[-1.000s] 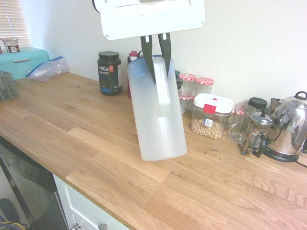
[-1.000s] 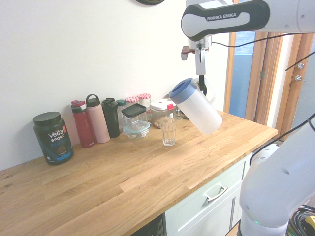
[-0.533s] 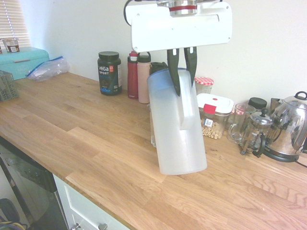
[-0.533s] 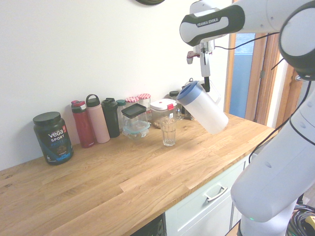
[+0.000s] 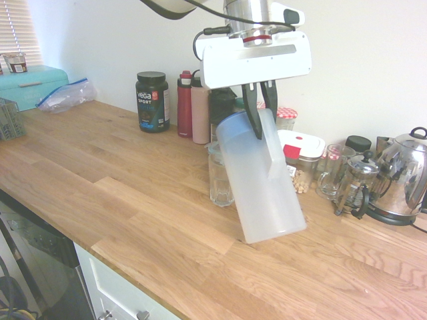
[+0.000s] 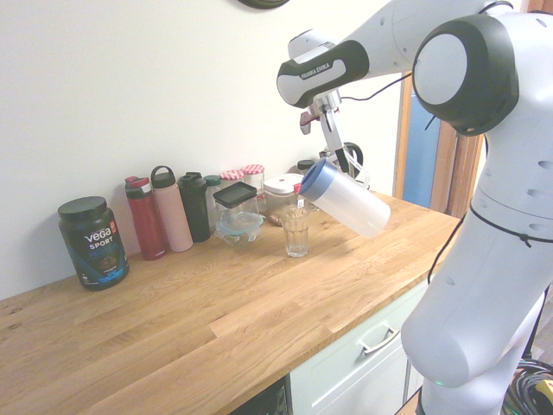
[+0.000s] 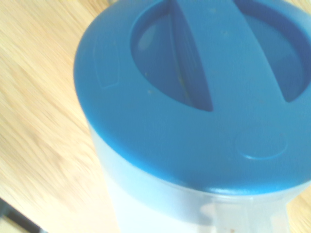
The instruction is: Pour me some water
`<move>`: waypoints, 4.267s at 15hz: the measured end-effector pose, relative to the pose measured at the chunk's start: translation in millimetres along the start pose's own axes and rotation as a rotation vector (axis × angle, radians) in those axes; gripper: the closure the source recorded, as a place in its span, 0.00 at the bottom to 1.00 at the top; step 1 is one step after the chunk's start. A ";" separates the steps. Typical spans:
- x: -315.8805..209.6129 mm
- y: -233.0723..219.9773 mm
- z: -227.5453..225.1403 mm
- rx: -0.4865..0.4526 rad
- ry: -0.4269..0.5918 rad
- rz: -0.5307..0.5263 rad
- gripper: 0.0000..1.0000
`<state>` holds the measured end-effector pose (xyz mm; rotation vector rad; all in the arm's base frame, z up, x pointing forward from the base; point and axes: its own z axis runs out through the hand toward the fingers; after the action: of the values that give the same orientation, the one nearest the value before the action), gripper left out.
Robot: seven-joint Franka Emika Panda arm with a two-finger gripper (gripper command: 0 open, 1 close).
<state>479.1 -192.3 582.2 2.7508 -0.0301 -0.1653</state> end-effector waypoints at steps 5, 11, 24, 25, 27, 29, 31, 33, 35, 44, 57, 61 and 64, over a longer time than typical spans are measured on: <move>23.6 -10.5 -1.8 -0.097 -0.059 -0.045 1.00; 35.5 -29.5 -0.3 -0.162 -0.081 -0.088 1.00; 17.1 -0.8 -34.6 0.000 0.030 0.059 1.00; 7.7 10.2 -41.0 0.045 0.056 0.091 1.00; -10.2 22.8 -55.1 0.127 0.106 0.152 1.00; -30.4 26.2 -70.8 0.195 0.150 0.226 1.00; -59.2 20.0 -84.5 0.246 0.182 0.317 1.00; -95.3 -2.3 -104.2 0.297 0.190 0.422 1.00; -126.1 -37.5 -134.3 0.344 0.201 0.532 1.00; -94.9 -334.1 -172.0 0.523 0.424 0.923 1.00; -61.8 -449.3 -95.9 0.550 0.555 1.107 1.00; -61.6 -460.1 -77.0 0.546 0.580 1.082 1.00; -68.4 -468.7 -69.3 0.553 0.607 1.060 1.00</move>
<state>418.7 270.8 477.0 2.7225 -1.4813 1.0725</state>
